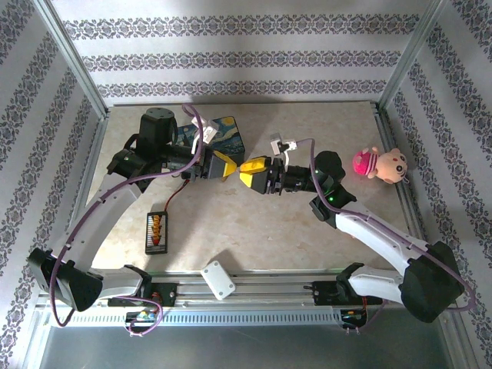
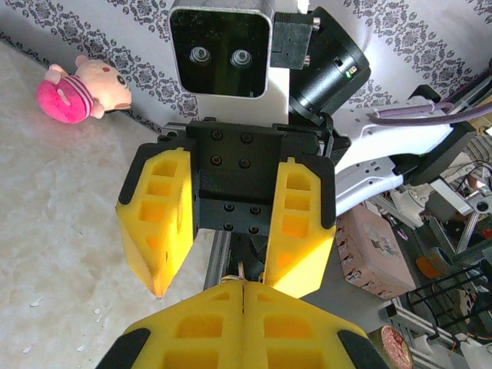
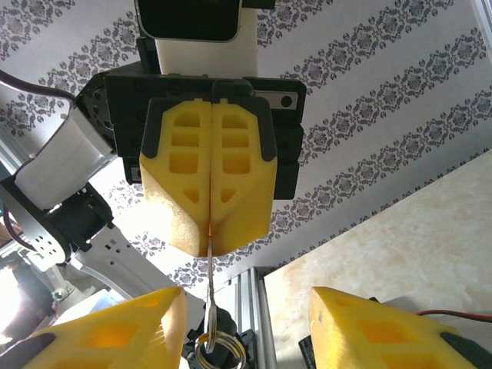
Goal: Unlock the padlock with the key
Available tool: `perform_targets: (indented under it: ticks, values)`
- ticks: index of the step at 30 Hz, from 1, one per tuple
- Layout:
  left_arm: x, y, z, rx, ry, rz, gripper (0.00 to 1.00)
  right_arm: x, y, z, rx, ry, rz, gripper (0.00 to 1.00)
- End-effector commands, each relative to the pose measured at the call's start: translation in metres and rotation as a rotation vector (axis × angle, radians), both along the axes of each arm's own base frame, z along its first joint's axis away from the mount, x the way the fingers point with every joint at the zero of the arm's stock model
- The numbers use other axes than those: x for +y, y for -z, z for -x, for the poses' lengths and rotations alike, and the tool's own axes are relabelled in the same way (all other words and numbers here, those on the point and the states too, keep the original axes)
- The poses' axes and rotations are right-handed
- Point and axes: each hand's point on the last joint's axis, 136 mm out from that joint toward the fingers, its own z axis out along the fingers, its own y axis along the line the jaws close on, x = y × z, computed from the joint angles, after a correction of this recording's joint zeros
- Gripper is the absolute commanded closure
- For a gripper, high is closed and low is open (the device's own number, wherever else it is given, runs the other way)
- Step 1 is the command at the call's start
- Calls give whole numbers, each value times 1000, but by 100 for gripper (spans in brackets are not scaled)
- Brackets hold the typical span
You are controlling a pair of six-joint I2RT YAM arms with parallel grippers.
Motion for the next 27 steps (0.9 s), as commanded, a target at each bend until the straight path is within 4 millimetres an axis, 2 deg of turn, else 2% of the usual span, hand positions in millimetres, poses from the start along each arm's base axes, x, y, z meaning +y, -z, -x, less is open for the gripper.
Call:
perform_targets:
  ticks: [1,6,27]
  values:
    - [-2,-6,4,-19,13,4,100,3,-18,3,-67,-3,-32,55]
    - [-1,-6,4,-24,9,4,100,3,-17,2,-65,-3,-30,62]
    - [2,-9,5,-33,-10,-7,100,-12,-9,3,-48,51,-26,74]
